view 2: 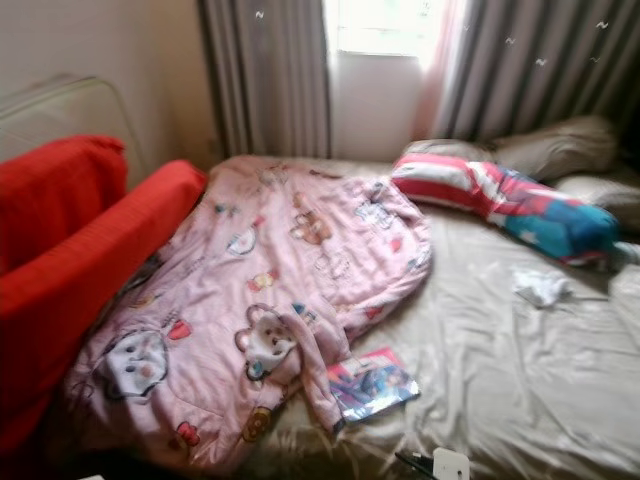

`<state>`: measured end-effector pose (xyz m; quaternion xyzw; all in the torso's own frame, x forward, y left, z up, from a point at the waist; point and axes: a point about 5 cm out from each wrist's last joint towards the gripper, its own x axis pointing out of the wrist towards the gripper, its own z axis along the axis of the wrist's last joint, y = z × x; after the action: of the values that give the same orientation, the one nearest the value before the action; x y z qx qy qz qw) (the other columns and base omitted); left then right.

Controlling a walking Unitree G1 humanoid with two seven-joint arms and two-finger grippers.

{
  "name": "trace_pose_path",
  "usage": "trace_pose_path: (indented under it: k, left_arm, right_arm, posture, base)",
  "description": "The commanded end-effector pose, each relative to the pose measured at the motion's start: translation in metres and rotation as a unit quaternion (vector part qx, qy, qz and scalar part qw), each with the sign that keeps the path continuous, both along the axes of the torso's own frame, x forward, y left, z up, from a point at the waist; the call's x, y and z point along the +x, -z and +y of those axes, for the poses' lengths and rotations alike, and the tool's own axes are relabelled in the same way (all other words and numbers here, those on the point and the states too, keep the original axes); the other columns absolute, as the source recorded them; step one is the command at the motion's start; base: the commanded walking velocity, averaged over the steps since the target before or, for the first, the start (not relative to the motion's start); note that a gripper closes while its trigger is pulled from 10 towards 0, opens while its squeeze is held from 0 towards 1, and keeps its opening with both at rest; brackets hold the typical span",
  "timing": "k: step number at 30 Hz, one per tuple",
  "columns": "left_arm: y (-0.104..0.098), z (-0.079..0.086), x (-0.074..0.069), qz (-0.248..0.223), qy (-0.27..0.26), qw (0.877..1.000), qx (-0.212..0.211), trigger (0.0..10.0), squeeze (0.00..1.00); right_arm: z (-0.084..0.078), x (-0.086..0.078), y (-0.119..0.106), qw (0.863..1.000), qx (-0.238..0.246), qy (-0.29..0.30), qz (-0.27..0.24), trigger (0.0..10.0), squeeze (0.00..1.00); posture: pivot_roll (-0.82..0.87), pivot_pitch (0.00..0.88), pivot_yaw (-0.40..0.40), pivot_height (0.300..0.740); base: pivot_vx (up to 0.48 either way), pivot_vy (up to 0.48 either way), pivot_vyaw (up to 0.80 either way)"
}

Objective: Clean up the room

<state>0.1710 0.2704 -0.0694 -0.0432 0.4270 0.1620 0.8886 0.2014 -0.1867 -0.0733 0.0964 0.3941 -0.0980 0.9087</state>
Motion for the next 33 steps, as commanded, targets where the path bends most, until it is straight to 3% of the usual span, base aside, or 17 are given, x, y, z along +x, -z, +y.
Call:
trace_pose_path:
  k: [1, 9, 16, 24, 30, 33]
  left_arm:
    - [0.000, 0.000, 0.000, -0.001, -0.002, 1.000, -0.002, 10.0, 0.00]
    - [0.000, 0.001, 0.000, 0.000, -0.002, 1.000, -0.003, 10.0, 0.00]
    - [0.000, 0.001, 0.000, 0.000, -0.002, 1.000, -0.003, 10.0, 0.00]
    - [0.000, 0.000, 0.001, -0.002, -0.001, 1.000, -0.002, 10.0, 0.00]
    - [-0.002, 0.001, 0.002, -0.012, -0.004, 1.000, 0.004, 10.0, 0.00]
    - [-0.004, 0.001, 0.005, -0.037, -0.010, 0.999, 0.005, 10.0, 0.00]
  right_arm:
    - [-0.002, -0.002, 0.001, 1.000, 0.003, 0.007, 0.001, 10.0, 0.00]
    - [-0.002, -0.002, 0.001, 1.000, 0.002, 0.005, 0.003, 10.0, 0.00]
    - [0.000, -0.001, 0.000, 1.000, 0.001, -0.002, -0.001, 10.0, 0.00]
    - [-0.001, 0.003, -0.002, 1.000, 0.004, 0.006, -0.009, 10.0, 0.00]
    - [0.001, 0.018, -0.011, 0.999, 0.003, -0.003, -0.041, 10.0, 0.00]
    - [0.000, 0.035, -0.024, 0.996, -0.004, -0.010, -0.085, 10.0, 0.00]
  posture:
    - [0.05, 0.000, 0.003, 0.740]
    - [0.05, 0.000, 0.004, 0.740]
    - [0.05, 0.000, 0.006, 0.740]
    - [0.05, 0.000, 0.004, 0.740]
    - [0.05, 0.000, 0.002, 0.740]
    - [0.05, 0.000, -0.006, 0.740]
  base:
    - [0.277, 0.000, 0.00]
    - [0.287, 0.000, 0.00]
    - [0.041, 0.000, 0.66]
    - [0.000, 0.000, 0.00]
    - [0.000, 0.000, 0.00]
    - [0.000, 0.000, 0.00]
